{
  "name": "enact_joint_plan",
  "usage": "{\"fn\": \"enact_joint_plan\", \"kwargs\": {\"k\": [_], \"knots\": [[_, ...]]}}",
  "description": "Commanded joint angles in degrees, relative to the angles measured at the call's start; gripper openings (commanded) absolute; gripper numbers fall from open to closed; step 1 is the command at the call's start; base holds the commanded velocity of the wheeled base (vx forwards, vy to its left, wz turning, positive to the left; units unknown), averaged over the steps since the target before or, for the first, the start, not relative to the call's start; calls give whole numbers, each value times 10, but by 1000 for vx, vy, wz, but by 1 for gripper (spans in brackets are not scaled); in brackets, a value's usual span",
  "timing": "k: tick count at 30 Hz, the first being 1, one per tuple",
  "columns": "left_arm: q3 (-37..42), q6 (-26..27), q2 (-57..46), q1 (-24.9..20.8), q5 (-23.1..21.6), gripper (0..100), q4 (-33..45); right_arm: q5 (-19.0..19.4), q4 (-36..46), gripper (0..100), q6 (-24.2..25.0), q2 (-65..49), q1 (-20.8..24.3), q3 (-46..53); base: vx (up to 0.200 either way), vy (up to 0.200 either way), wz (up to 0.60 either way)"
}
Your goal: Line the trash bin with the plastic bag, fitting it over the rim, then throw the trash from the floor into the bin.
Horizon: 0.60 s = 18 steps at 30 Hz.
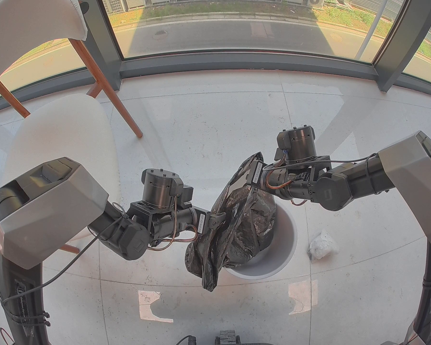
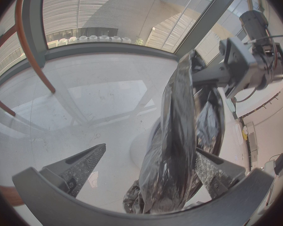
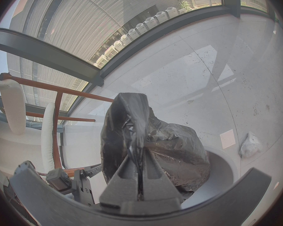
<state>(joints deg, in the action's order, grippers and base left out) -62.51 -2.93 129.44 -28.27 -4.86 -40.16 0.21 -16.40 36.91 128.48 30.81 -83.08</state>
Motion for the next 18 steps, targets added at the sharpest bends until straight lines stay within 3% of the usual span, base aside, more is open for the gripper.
{"fn": "enact_joint_plan", "kwargs": {"k": [1, 14, 15, 18], "knots": [[18, -3, 4, 1, 12, 100, 0, 0, 0, 0, 0, -1, -6, -8, 0, 0, 0], [20, 0, 7, -1, 14, 100, 0, 0, 0, 0, 2, -2, -13, -9, 0, 0, 0], [18, 0, 7, -2, 14, 0, 0, 0, 0, 0, 2, -2, -12, -9, 0, 0, 0], [17, 0, 7, -2, 13, 0, 0, 0, 0, 0, 2, -2, -11, -7, 0, 0, 0]]}}
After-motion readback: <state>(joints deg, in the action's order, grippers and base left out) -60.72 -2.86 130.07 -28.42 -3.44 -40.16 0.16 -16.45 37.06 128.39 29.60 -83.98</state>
